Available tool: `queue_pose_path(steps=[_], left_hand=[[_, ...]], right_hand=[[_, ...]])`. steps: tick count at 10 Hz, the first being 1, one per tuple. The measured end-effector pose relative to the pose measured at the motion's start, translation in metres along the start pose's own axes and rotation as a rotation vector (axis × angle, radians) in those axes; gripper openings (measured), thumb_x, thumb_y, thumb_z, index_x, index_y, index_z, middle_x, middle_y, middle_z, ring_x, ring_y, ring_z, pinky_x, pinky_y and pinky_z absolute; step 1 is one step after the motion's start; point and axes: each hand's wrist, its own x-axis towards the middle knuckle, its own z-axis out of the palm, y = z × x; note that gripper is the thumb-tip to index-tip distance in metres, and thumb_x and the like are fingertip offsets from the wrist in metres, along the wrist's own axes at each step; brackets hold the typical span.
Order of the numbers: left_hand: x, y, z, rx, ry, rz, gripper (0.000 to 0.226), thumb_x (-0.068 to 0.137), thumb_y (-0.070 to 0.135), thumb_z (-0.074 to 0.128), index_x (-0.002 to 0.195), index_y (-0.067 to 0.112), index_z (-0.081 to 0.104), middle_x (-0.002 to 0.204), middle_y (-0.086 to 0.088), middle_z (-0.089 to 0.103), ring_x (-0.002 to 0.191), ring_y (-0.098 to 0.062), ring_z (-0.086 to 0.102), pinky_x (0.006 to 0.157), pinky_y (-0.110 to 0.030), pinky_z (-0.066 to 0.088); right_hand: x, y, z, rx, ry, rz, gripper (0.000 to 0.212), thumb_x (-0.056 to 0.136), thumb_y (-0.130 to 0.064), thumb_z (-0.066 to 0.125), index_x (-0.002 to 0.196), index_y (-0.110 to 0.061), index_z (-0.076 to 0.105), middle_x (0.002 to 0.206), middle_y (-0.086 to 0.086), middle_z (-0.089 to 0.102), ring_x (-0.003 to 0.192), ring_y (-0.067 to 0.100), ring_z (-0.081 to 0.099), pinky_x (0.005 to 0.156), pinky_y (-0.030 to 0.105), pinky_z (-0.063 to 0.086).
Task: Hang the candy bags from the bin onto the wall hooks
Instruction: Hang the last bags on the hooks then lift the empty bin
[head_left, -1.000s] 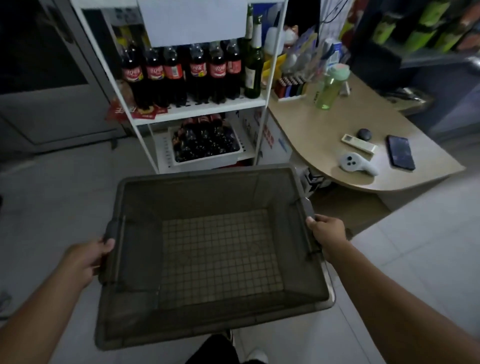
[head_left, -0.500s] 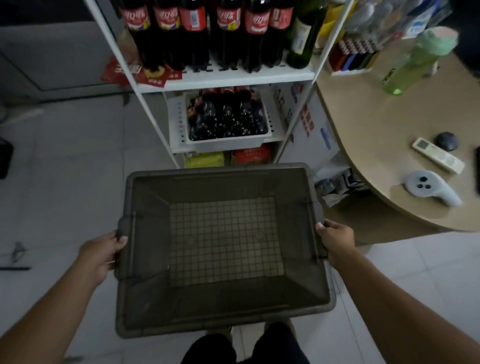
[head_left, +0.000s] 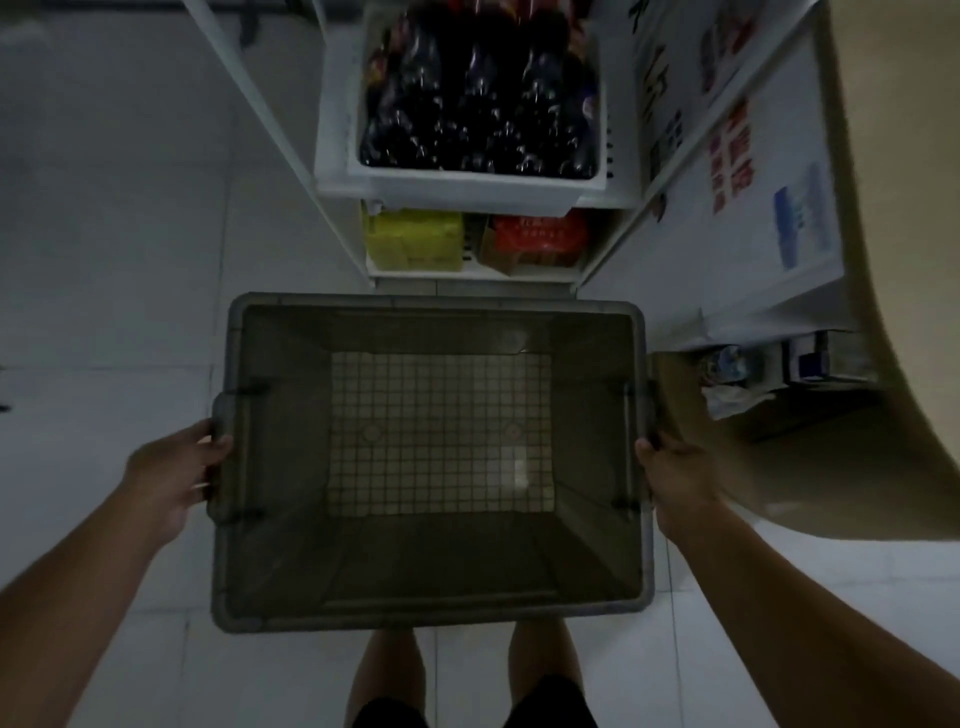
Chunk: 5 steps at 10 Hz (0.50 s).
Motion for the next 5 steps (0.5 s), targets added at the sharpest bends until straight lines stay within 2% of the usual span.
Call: queue_pose_path(steps=[1, 2, 3, 4, 5], left_hand=[[0.04, -0.023, 0.024, 0.008, 0.049, -0.005, 0.048, 0.099, 0.007, 0.054, 0.146, 0.011, 0.044, 0.12, -0.013, 0.058, 0.07, -0.016, 0.049, 0.067, -0.027, 0.042], [0.081, -0.043, 0.045, -0.015, 0.103, -0.038, 0.051, 0.096, 0.004, 0.058, 0.144, 0.014, 0.047, 0.131, -0.017, 0.06, 0.069, -0.015, 0.051, 0.083, -0.033, 0.047], [0.119, -0.056, 0.06, 0.017, 0.07, -0.055, 0.054, 0.093, -0.003, 0.058, 0.143, 0.015, 0.048, 0.108, -0.01, 0.065, 0.07, -0.015, 0.052, 0.067, -0.02, 0.054], [0.158, -0.065, 0.073, 0.085, 0.028, -0.088, 0.055, 0.09, -0.003, 0.061, 0.141, 0.013, 0.05, 0.112, -0.01, 0.062, 0.083, -0.024, 0.06, 0.067, -0.03, 0.058], [0.257, -0.113, 0.074, 0.247, -0.052, -0.026, 0.048, 0.087, 0.006, 0.065, 0.132, 0.019, 0.056, 0.125, -0.012, 0.064, 0.104, -0.033, 0.063, 0.091, -0.052, 0.053]], right_hand=[[0.04, 0.009, 0.015, -0.018, 0.0, -0.003, 0.028, 0.095, -0.02, 0.061, 0.122, -0.014, 0.063, 0.122, 0.007, 0.063, 0.112, 0.029, 0.059, 0.104, 0.05, 0.045], [0.073, 0.014, 0.033, -0.053, -0.018, -0.018, 0.031, 0.098, -0.019, 0.056, 0.129, -0.015, 0.058, 0.121, 0.005, 0.059, 0.108, 0.025, 0.056, 0.094, 0.042, 0.045], [0.107, 0.02, 0.052, -0.101, -0.034, -0.028, 0.023, 0.1, -0.019, 0.052, 0.123, -0.017, 0.058, 0.116, 0.004, 0.057, 0.105, 0.023, 0.054, 0.089, 0.039, 0.042], [0.144, 0.025, 0.075, -0.159, -0.013, -0.026, 0.023, 0.1, -0.025, 0.053, 0.122, -0.021, 0.058, 0.115, 0.004, 0.057, 0.109, 0.027, 0.055, 0.094, 0.044, 0.046], [0.18, 0.028, 0.092, -0.271, -0.006, -0.017, 0.033, 0.1, -0.029, 0.053, 0.132, -0.019, 0.054, 0.117, 0.001, 0.052, 0.117, 0.031, 0.053, 0.09, 0.038, 0.044]])
